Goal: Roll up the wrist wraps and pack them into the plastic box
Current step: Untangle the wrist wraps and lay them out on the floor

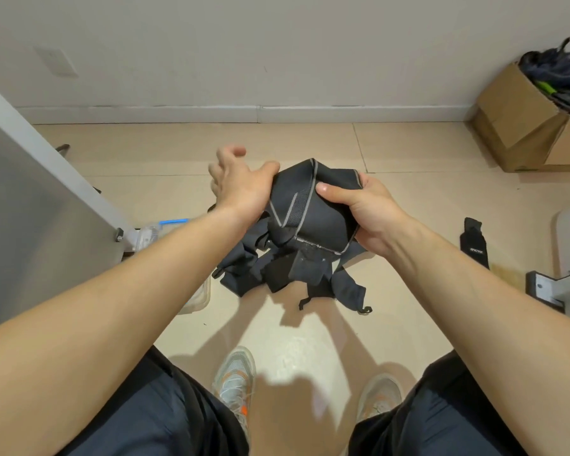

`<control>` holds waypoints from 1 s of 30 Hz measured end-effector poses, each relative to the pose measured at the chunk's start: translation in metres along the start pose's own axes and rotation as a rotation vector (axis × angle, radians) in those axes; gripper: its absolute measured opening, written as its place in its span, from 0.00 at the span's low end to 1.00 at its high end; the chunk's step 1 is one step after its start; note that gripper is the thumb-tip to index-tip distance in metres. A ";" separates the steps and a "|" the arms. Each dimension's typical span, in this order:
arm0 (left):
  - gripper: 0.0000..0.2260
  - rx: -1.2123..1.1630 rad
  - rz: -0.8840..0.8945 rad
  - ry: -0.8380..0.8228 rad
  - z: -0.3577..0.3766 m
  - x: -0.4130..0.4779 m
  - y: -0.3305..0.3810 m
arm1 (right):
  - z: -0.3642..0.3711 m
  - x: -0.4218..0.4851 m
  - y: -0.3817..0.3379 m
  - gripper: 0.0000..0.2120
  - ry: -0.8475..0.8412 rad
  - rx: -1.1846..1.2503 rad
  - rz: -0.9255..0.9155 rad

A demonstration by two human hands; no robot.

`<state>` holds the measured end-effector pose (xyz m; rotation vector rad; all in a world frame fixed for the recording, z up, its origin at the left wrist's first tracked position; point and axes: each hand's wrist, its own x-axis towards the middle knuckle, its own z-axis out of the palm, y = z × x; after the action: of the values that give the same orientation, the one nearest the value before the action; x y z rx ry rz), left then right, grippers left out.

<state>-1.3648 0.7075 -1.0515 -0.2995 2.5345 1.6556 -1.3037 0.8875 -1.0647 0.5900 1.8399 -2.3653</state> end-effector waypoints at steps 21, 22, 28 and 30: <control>0.07 0.137 0.395 -0.475 0.010 -0.019 0.008 | -0.018 -0.011 -0.010 0.20 -0.099 0.206 0.087; 0.08 0.187 0.416 -0.446 0.011 -0.019 0.009 | -0.018 -0.011 -0.011 0.19 -0.075 0.194 0.075; 0.10 0.548 0.494 -0.313 0.004 -0.009 0.002 | -0.018 -0.008 -0.012 0.10 0.234 0.066 0.060; 0.10 0.613 0.444 -0.273 -0.006 -0.001 0.001 | -0.034 -0.004 -0.020 0.12 0.404 0.098 0.053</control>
<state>-1.3639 0.7029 -1.0478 0.5314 2.8384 0.8308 -1.2972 0.9243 -1.0517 1.1883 1.8210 -2.4505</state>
